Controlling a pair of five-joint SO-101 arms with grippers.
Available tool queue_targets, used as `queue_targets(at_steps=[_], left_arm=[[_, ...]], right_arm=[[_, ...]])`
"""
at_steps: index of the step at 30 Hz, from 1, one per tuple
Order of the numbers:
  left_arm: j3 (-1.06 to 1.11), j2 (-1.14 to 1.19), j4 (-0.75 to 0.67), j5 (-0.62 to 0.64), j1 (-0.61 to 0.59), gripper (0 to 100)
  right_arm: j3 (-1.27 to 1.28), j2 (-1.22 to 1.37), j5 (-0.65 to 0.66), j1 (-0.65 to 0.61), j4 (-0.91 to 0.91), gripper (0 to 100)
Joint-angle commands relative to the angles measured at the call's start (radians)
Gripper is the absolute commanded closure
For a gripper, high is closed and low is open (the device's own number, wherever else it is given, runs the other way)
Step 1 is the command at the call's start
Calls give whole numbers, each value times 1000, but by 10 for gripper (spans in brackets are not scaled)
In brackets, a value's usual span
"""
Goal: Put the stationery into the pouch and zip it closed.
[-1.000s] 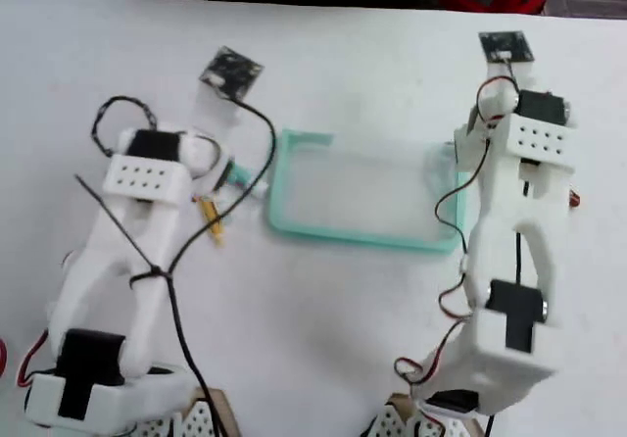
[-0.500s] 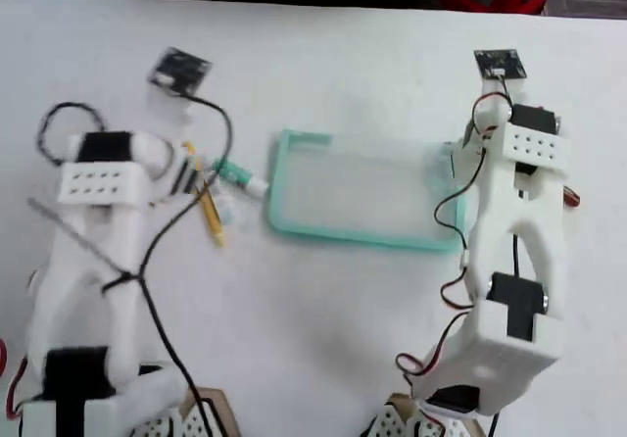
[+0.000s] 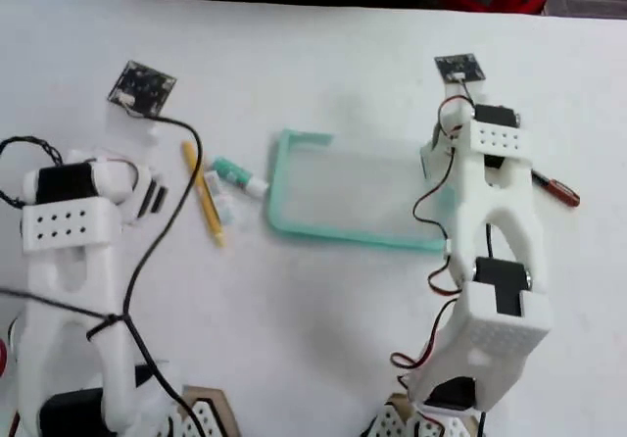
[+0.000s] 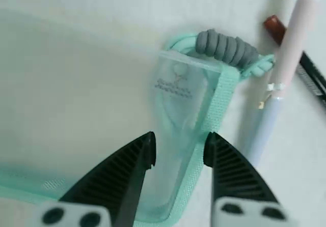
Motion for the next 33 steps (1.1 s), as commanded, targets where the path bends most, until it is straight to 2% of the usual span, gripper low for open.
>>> queue_targets(at_steps=[1, 6, 12, 17, 21, 33], left_arm=[[61, -31, -78, -3, 16, 827], [101, -33, -114, -2, 25, 827], [100, -33, -115, 2, 38, 827], [106, -31, -109, 69, 91, 827], [106, -31, -109, 84, 130, 827], [107, -30, -107, 112, 159, 827]], right_arm=[[-18, 13, -2, 5, -5, 846], [-83, 74, -31, 56, 4, 840], [-130, 105, -69, 65, 33, 679], [-135, 159, 18, 8, 33, 745], [-137, 180, 28, -1, 30, 800], [-160, 268, 31, 21, -35, 805]])
